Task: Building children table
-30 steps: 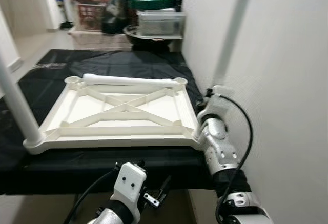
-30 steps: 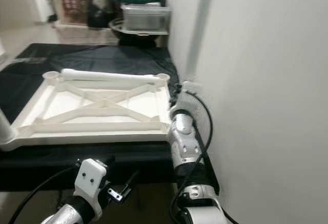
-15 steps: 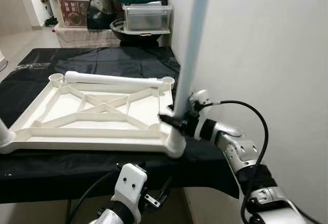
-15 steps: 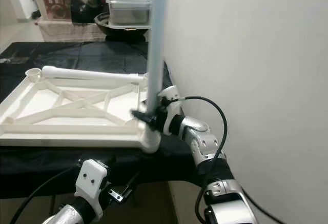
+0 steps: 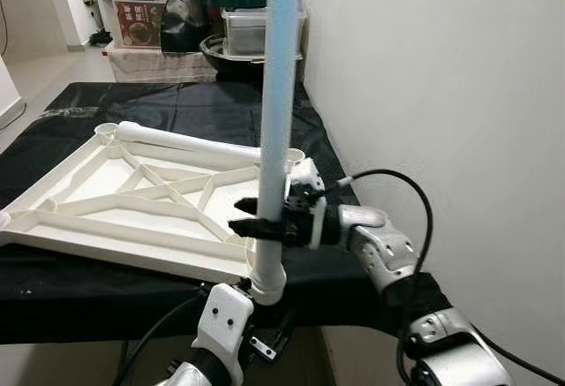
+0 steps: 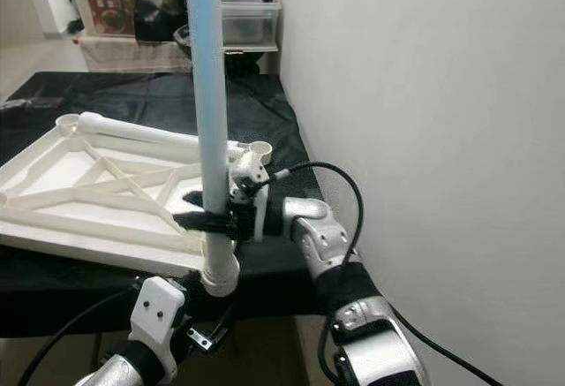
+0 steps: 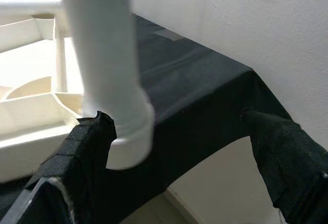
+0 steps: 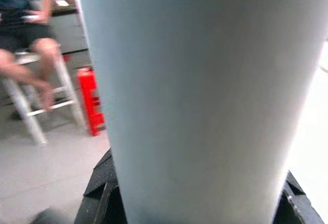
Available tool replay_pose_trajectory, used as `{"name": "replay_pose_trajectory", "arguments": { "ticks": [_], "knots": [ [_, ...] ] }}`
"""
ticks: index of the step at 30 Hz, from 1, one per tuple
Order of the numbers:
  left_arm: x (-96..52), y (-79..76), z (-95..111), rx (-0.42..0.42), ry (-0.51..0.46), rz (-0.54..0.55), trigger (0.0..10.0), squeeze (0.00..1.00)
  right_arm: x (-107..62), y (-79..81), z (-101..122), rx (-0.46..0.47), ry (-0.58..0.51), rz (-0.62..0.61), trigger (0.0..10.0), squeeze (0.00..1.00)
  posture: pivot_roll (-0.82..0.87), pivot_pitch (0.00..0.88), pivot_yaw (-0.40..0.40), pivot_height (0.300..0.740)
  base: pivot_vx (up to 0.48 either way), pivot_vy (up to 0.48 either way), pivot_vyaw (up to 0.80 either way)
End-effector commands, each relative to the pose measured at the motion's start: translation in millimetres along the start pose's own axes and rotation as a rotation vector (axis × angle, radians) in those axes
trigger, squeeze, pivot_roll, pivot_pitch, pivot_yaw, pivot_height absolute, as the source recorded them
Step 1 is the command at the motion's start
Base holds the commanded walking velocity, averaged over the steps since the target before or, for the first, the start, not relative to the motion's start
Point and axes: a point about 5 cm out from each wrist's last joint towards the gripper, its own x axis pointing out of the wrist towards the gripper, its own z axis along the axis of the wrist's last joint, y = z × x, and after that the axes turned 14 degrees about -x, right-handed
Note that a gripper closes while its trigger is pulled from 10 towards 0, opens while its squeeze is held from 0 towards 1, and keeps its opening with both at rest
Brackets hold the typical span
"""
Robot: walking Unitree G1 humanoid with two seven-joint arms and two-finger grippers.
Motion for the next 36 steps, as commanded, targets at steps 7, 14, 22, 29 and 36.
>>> {"name": "replay_pose_trajectory", "arguments": {
  "ticks": [7, 14, 22, 29, 36],
  "knots": [
    [0.0, 0.2, -1.8, -0.003, 0.008, -0.005, 10.0, 0.0, -31.8, -47.2, -22.4, 0.014, 0.241, -0.732, 0.0, 0.0, 0.11, 0.008, -0.055, 0.74, 0.0, 0.0, 0.0],
    [0.7, 0.9, -1.4, -0.003, 0.008, -0.008, 10.0, 0.0, -72.0, -56.4, -30.7, 0.039, 0.389, -1.332, 0.0, 0.0, 0.1, 0.012, -0.052, 0.74, 0.0, 0.0, 0.0],
    [1.3, 1.7, -1.0, 0.002, 0.007, -0.004, 10.0, 0.0, -52.9, -31.4, -37.4, 0.195, 0.387, -1.569, 6.9, 0.0, 0.11, 0.017, -0.053, 0.74, 0.0, 0.0, 0.0],
    [1.7, 1.4, -0.9, 0.001, 0.006, -0.004, 10.0, 0.0, -23.7, -36.6, -12.3, 0.054, 0.121, -1.244, 10.0, 0.78, 0.11, 0.021, -0.056, 0.74, 0.0, 0.0, 0.0],
    [2.1, 1.9, -0.3, -0.001, 0.002, 0.0, 10.0, 0.0, -35.5, -46.0, -0.6, 0.058, -0.009, -0.865, 10.0, 0.0, 0.11, 0.024, -0.058, 0.74, 0.0, 0.0, 0.0]
  ]
}}
